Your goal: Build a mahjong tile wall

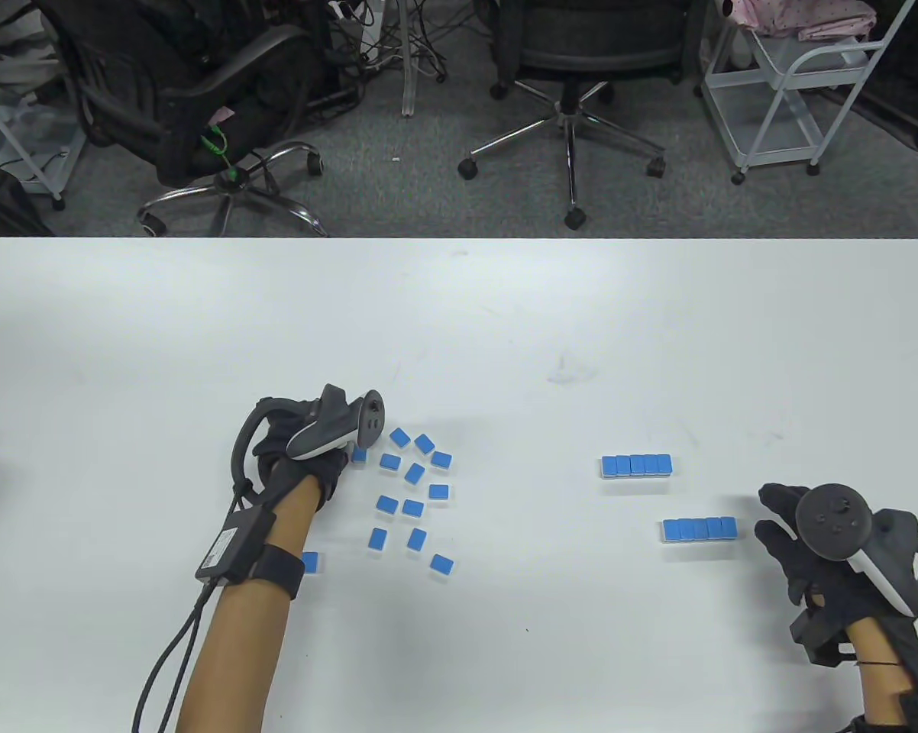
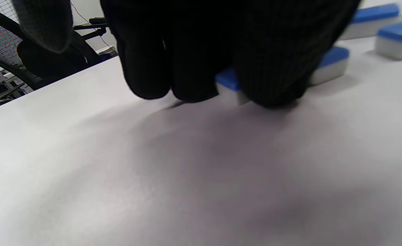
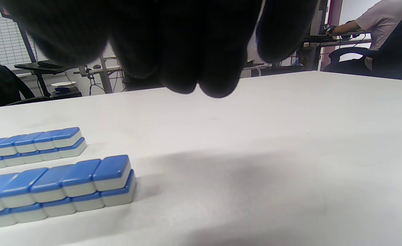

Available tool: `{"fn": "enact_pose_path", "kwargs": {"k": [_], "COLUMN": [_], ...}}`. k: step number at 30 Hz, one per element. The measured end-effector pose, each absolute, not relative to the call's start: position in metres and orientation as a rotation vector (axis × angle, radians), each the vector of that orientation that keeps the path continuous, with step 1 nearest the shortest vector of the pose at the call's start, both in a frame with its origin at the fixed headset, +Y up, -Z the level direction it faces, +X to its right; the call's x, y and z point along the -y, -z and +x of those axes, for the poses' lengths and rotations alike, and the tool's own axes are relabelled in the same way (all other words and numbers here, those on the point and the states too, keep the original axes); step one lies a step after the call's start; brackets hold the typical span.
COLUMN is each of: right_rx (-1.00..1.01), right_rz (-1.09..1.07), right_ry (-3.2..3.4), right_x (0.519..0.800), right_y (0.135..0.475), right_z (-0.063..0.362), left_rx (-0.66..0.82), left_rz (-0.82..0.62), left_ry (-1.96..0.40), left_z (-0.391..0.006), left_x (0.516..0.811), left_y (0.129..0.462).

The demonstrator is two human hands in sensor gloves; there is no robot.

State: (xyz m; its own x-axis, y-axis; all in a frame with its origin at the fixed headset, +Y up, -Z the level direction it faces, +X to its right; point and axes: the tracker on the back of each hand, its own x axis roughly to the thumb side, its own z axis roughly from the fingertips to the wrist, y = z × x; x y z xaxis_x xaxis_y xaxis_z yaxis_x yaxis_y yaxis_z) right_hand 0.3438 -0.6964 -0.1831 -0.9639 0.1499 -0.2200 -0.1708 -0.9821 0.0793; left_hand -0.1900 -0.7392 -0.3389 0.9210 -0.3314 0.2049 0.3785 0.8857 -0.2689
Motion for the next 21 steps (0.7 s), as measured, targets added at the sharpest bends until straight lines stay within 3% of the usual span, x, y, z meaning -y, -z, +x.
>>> {"fn": "enact_pose_path", "kwargs": {"k": [8, 14, 21], "right_rx": [-0.146, -0.139, -0.142], "right_rz": [-0.309, -0.305, -0.316], "right_ry": [-2.959, -2.96, -2.953], "right_x": [0.697, 0.696, 0.697], "right_y": [0.184, 0.185, 0.184], "right_z": [0.343, 0.342, 0.343], "left_rx": [0.176, 0.243, 0.273], "left_rz": [-0.334, -0.219, -0.134], "left_ry": [0.266, 0.142, 0.098], "left_z": [-0.215, -0.251, -0.282], "left_x": [0.729, 0.693, 0.691], "left_y": [0.318, 0.259, 0.197]}}
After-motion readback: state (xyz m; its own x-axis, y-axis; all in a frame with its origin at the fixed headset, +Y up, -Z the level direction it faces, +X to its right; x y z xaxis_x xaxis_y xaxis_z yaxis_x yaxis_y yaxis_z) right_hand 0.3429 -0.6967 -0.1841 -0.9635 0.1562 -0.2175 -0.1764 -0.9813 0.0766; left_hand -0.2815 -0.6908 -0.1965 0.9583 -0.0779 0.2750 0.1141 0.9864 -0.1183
